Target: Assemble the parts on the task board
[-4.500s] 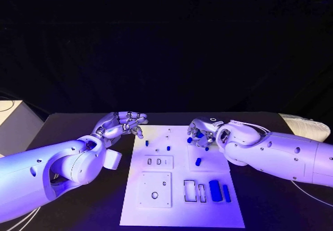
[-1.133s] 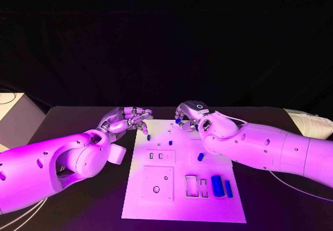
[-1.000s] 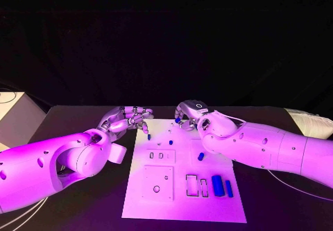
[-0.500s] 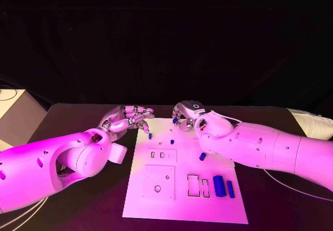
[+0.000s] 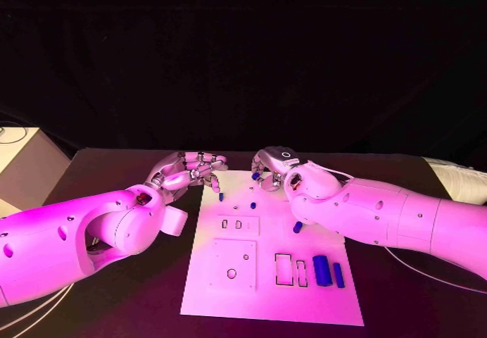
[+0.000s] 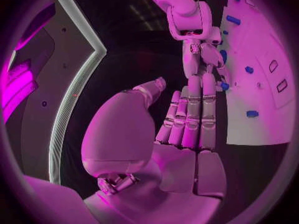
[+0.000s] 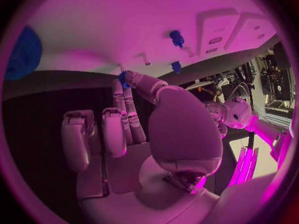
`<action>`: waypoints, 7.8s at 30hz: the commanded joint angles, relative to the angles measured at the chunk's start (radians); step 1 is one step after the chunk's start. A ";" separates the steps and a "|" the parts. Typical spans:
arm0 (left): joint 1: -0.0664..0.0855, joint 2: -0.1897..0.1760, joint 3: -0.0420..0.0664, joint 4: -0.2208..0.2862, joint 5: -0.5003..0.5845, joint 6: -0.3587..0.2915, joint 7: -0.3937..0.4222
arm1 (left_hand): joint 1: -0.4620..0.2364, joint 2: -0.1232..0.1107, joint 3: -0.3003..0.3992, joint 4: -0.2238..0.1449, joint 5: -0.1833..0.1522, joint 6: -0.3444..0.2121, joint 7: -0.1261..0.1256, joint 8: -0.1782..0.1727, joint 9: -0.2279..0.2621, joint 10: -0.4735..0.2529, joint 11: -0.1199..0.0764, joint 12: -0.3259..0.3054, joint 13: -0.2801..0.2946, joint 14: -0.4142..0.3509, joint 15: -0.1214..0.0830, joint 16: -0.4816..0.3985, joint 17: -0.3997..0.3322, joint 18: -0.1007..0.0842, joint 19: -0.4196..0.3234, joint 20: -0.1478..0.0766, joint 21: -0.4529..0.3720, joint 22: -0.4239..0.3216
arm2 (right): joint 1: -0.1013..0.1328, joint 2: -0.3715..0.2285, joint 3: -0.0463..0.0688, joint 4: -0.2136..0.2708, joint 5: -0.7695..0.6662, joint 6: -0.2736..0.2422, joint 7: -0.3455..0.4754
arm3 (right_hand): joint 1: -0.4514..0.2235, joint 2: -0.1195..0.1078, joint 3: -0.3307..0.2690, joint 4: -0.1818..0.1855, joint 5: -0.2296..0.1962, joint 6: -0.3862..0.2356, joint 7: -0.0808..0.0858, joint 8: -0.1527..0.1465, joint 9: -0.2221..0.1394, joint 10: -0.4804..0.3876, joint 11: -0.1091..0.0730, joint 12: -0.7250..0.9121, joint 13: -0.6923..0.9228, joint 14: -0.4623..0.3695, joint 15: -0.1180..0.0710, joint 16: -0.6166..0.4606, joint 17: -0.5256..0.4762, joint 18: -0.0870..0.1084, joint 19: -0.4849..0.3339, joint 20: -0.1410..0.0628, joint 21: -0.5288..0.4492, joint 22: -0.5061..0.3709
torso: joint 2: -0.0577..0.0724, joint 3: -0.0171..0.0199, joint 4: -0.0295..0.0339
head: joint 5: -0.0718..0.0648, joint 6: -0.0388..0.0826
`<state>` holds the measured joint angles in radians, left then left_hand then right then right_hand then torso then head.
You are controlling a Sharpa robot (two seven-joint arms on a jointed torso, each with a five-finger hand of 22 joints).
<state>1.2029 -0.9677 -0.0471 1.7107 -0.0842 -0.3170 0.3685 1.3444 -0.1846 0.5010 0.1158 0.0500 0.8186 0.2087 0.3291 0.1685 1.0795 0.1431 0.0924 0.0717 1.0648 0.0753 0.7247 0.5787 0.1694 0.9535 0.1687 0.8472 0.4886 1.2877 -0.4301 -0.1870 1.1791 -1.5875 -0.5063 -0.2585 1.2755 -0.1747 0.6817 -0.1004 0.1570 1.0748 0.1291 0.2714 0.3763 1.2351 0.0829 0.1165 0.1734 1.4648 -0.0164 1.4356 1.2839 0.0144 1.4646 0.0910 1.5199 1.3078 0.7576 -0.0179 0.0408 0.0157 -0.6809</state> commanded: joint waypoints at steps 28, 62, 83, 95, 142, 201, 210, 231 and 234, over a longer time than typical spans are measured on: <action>0.002 0.003 0.001 -0.003 0.002 0.023 0.006 | -0.011 -0.001 0.004 0.000 0.000 -0.003 0.014 -0.006 0.002 -0.001 0.009 -0.005 0.001 -0.006 0.001 0.004 0.002 0.012 -0.008 -0.001 0.006 0.001 | -0.005 0.025 -0.004 -0.047 0.023 0.031 0.036 | -0.036 -0.021 -0.020 0.017 -0.009 -0.144 0.031 -0.066 0.049 -0.088 0.012 -0.050 0.044 0.012 0.028 -0.073 -0.113 0.037 -0.015 0.019 -0.094 0.039 | 0.000 -0.0003 -0.0002 | 0.001 -0.008; 0.002 -0.003 0.001 -0.026 0.007 0.033 0.015 | -0.011 0.000 0.005 -0.002 0.000 -0.005 0.014 -0.007 0.002 -0.003 0.010 -0.006 0.001 -0.010 0.002 0.005 0.003 0.013 -0.013 0.000 0.010 0.004 | 0.017 -0.321 0.027 0.241 0.205 -0.055 0.093 | -0.007 -0.077 -0.147 0.060 -0.004 -0.158 0.009 -0.137 0.036 0.017 -0.027 0.328 0.239 0.034 -0.004 -0.063 -0.106 0.026 0.029 -0.017 -0.069 0.096 | -0.018 0.0068 -0.0243 | -0.001 0.019; 0.002 0.003 0.001 -0.032 0.007 0.041 0.014 | -0.010 0.001 0.007 -0.004 0.000 -0.004 0.012 -0.006 0.002 -0.002 0.009 -0.005 0.001 -0.009 0.002 0.007 0.003 0.013 -0.014 0.000 0.012 0.005 | 0.021 -0.288 0.031 0.118 0.369 0.120 -0.023 | 0.035 -0.033 -0.427 0.187 0.064 -0.212 0.048 -0.138 0.027 0.294 0.010 1.417 1.355 0.105 0.034 0.134 0.283 -0.012 0.102 0.028 0.045 0.255 | -0.014 0.0075 -0.0206 | -0.005 0.016; 0.002 0.003 0.001 -0.032 0.007 0.041 0.013 | -0.010 0.001 0.007 -0.004 0.000 -0.004 0.012 -0.006 0.002 -0.002 0.009 -0.005 0.001 -0.009 0.002 0.007 0.003 0.013 -0.014 0.000 0.012 0.005 | 0.012 -0.260 0.029 0.111 0.368 0.166 -0.043 | 0.039 -0.027 -0.434 0.196 0.065 -0.205 0.048 -0.131 0.029 0.300 0.011 1.423 1.361 0.106 0.035 0.135 0.287 -0.014 0.106 0.029 0.051 0.263 | -0.014 0.0098 -0.0198 | -0.003 0.006; 0.002 -0.001 0.001 -0.032 0.007 0.045 0.010 | -0.010 0.002 0.008 -0.005 0.000 -0.003 0.011 -0.005 0.003 -0.001 0.008 -0.005 0.002 -0.009 0.001 0.009 0.004 0.013 -0.016 0.000 0.016 0.007 | 0.006 -0.238 0.027 0.074 0.277 0.204 -0.056 | 0.093 -0.029 -0.272 0.170 0.139 -0.177 0.048 -0.113 0.017 0.298 0.009 1.422 1.362 0.106 0.034 0.135 0.287 -0.014 0.106 0.030 0.051 0.263 | -0.014 0.0096 -0.0210 | -0.002 -0.001; 0.002 0.009 0.001 -0.033 0.007 0.048 0.005 | -0.012 0.003 0.010 -0.006 0.000 -0.003 0.010 -0.005 0.005 0.000 0.008 -0.005 0.002 -0.011 0.001 0.011 0.006 0.014 -0.021 0.001 0.022 0.011 | -0.020 -0.038 0.015 0.110 0.075 0.086 -0.018 | 0.005 -0.032 -0.157 0.156 0.076 -0.085 0.001 -0.033 0.043 0.317 -0.032 1.436 1.378 0.106 -0.008 0.135 0.287 -0.014 0.106 -0.010 0.051 0.263 | -0.011 0.0103 -0.0197 | 0.001 -0.002; 0.002 0.010 0.001 -0.034 0.007 0.047 0.005 | -0.012 0.003 0.010 -0.006 0.000 -0.003 0.010 -0.005 0.005 0.000 0.008 -0.005 0.002 -0.011 0.001 0.011 0.006 0.014 -0.021 0.001 0.022 0.011 | -0.022 -0.023 0.013 0.091 0.076 0.095 -0.015 | -0.004 -0.041 -0.156 0.155 0.074 -0.108 0.010 -0.043 0.038 0.306 -0.025 1.426 1.368 0.106 -0.004 0.135 0.287 -0.014 0.106 -0.007 0.051 0.263 | -0.012 0.0093 -0.0182 | 0.004 -0.001; 0.002 0.008 0.001 -0.034 0.007 0.047 0.004 | -0.012 0.003 0.010 -0.006 0.000 -0.003 0.010 -0.005 0.005 0.000 0.008 -0.005 0.002 -0.011 0.001 0.011 0.006 0.014 -0.021 0.001 0.022 0.011 | -0.023 -0.015 0.009 0.061 0.103 0.099 0.012 | -0.048 -0.033 -0.351 0.242 -0.052 -0.220 0.046 -0.125 0.002 0.242 0.009 1.366 1.309 0.104 0.034 0.132 0.279 -0.014 0.106 0.030 0.051 0.263 | -0.012 0.0099 -0.0198 | 0.007 -0.002; 0.002 0.008 0.001 -0.034 0.007 0.047 0.004 | -0.012 0.003 0.010 -0.006 0.000 -0.003 0.010 -0.005 0.005 0.000 0.008 -0.005 0.002 -0.011 0.001 0.011 0.006 0.014 -0.021 0.001 0.022 0.011 | -0.023 -0.023 0.008 0.070 0.106 0.091 0.015 | -0.038 -0.022 -0.390 0.266 -0.051 -0.217 0.046 -0.129 0.001 0.243 0.010 1.367 1.309 0.104 0.034 0.132 0.279 -0.014 0.106 0.030 0.051 0.263 | -0.012 0.0101 -0.0204 | 0.007 -0.002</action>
<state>1.2040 -0.9606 -0.0471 1.6750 -0.0775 -0.2910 0.3658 1.3405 -0.1806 0.5065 0.1102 0.0499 0.8185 0.2087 0.3291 0.1716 1.0759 0.1467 0.0927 0.0724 1.0613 0.0789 0.7324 0.5831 0.1693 0.9380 0.1698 0.8665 0.4984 1.2650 -0.4504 -0.1787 1.2459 -1.4889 -0.4143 -0.2585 1.2357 -0.2034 0.2989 0.1628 0.1101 0.8577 0.1749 0.1486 0.3781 1.4664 0.0858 1.4887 1.3078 1.4647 0.0127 1.5674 1.3076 0.0068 1.4627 0.1146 1.5654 1.3076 0.7460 -0.0083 0.0209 0.0227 -0.6826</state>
